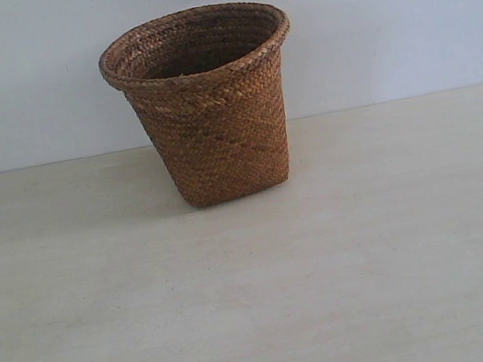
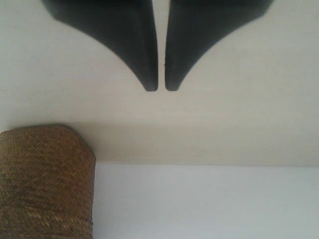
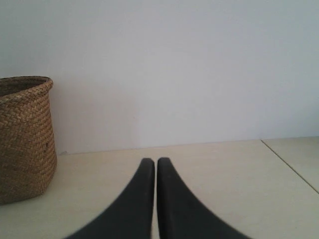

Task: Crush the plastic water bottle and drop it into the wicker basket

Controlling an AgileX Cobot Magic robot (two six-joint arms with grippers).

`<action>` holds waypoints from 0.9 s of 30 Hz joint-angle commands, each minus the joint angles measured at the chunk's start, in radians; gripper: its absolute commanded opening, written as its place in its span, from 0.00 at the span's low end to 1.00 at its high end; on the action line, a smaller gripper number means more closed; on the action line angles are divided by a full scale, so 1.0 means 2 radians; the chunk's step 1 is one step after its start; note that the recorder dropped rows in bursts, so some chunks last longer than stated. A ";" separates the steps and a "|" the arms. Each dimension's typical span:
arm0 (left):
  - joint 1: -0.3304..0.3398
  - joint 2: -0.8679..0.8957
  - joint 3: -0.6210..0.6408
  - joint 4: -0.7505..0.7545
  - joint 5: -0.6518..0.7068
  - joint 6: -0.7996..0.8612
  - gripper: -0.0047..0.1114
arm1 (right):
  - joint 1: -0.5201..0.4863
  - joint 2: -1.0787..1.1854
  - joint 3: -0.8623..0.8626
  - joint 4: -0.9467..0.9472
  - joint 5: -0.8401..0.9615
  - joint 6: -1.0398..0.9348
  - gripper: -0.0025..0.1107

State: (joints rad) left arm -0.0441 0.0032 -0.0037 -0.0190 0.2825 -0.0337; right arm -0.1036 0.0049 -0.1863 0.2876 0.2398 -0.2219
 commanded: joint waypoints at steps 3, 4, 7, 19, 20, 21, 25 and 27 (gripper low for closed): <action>0.002 -0.002 0.002 0.001 -0.002 0.002 0.08 | -0.001 -0.002 0.006 -0.072 0.024 0.084 0.02; 0.002 -0.002 0.002 0.001 -0.002 0.002 0.08 | -0.001 -0.002 0.009 -0.072 0.023 0.084 0.02; 0.002 -0.002 0.002 0.001 -0.002 0.002 0.08 | -0.001 -0.002 0.029 -0.072 0.020 0.085 0.02; 0.002 -0.002 0.002 0.001 -0.002 0.002 0.08 | -0.001 -0.002 0.093 -0.098 0.020 0.108 0.02; 0.002 -0.002 0.002 0.001 -0.002 0.002 0.08 | -0.001 -0.002 0.093 -0.099 0.024 0.106 0.02; 0.002 -0.002 0.002 0.001 -0.002 0.002 0.08 | -0.001 -0.002 0.093 -0.108 0.034 0.105 0.02; 0.002 -0.002 0.002 0.001 -0.002 0.002 0.08 | -0.001 -0.002 0.093 -0.117 0.043 0.106 0.02; 0.002 -0.002 0.002 0.001 -0.002 0.002 0.08 | -0.001 -0.002 0.093 -0.117 0.053 0.106 0.02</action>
State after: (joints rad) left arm -0.0441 0.0032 -0.0037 -0.0190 0.2825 -0.0337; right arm -0.1036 0.0049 -0.0041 0.0610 0.3352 -0.0062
